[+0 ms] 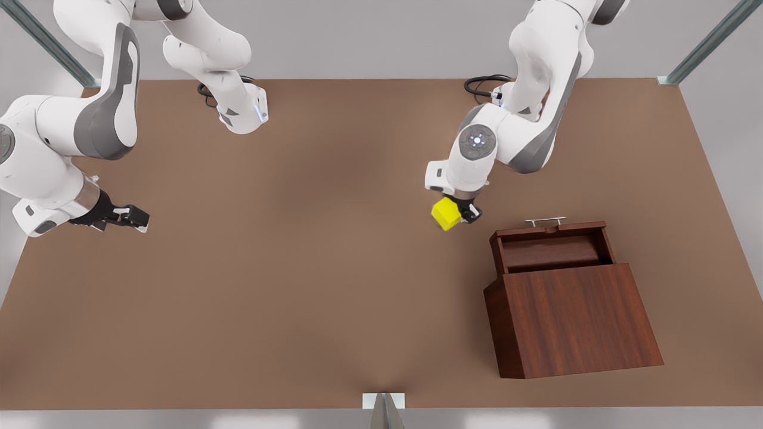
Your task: Open the drawer with left arm, place the square in the middle with right arm, and place the square in the drawer with left arm
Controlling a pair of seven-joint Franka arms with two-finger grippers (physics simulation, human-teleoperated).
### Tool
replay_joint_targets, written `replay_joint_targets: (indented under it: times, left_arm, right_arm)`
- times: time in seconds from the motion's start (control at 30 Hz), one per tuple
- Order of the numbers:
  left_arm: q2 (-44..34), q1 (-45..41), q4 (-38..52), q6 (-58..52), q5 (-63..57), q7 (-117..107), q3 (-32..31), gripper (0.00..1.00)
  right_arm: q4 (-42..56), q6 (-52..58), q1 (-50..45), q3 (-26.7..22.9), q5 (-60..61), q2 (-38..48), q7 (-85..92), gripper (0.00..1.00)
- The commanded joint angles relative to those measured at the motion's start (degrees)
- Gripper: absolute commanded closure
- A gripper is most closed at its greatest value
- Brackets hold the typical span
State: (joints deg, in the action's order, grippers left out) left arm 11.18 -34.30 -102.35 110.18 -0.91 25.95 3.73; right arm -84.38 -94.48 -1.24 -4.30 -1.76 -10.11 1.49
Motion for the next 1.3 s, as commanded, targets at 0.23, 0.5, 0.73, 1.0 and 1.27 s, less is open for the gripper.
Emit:
replay_joint_targets:
  times: [0.23,0.5,0.73,1.0,1.27]
  left_arm:
    - [1.4,0.5,-0.1,-1.4,7.9,29.1,17.7,0.30]
    - [5.9,1.4,0.0,0.6,12.2,41.0,24.5,0.29]
    - [6.7,3.0,-0.1,-0.1,12.3,43.5,24.7,0.00]
    - [4.9,2.7,5.2,-7.6,12.2,14.4,25.2,0.00]
    - [6.2,22.7,22.7,-10.1,-0.8,-24.0,1.1,0.00]
  right_arm:
    - [0.0,0.0,0.0,0.0,0.0,0.0,0.0,0.00]
    - [0.0,0.1,0.0,0.0,0.0,0.1,0.0,0.00]
    - [0.0,0.0,-0.1,0.0,-0.1,0.0,0.0,0.00]
    - [0.0,0.0,-0.1,0.0,0.0,0.0,-0.1,0.00]
    - [0.6,0.1,0.4,0.0,2.9,-0.1,-0.4,0.00]
